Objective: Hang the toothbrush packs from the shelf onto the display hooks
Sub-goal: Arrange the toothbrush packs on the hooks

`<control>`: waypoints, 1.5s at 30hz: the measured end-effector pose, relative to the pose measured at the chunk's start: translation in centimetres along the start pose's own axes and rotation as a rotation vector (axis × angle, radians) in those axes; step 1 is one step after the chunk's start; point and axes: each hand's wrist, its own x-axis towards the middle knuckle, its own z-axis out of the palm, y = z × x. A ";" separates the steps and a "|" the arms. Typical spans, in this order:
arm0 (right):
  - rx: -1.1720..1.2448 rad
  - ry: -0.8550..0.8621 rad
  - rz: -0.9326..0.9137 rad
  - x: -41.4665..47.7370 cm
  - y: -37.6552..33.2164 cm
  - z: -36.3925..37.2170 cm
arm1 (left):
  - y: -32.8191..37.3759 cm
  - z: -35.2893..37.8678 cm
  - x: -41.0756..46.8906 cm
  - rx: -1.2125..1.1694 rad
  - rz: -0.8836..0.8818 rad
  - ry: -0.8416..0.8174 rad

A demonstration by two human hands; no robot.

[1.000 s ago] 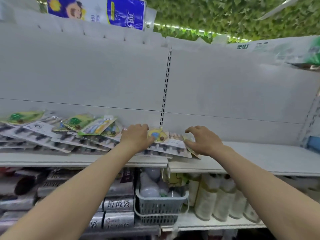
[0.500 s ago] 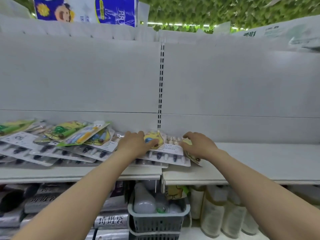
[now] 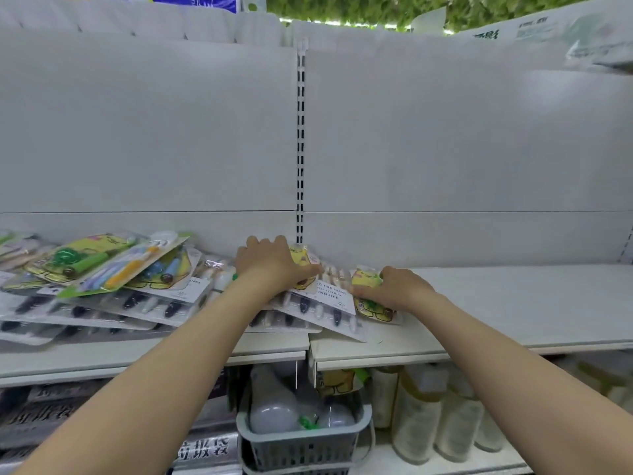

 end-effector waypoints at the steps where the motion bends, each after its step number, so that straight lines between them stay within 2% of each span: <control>1: -0.004 0.008 0.007 0.1 -0.1 0.1 | 0.0 0.0 0.0 -0.013 -0.004 0.002; 10: -0.140 0.016 0.076 0.0 -0.6 -0.6 | -0.2 0.1 -0.2 -0.167 -0.053 0.044; 19: -0.054 0.004 0.051 -1.5 0.8 -1.0 | 0.4 -0.1 -1.7 -0.486 0.004 0.213; 26: -0.081 0.002 0.028 -3.3 3.4 -2.0 | 3.1 -0.1 -3.5 -0.597 -0.021 0.297; 36: -0.012 -0.040 0.025 -7.2 8.7 -3.2 | 9.8 0.9 -7.8 -1.191 -0.143 0.219; 45: 0.112 0.098 0.062 -10.4 12.6 -2.2 | 14.5 2.8 -12.5 -1.446 -0.161 0.144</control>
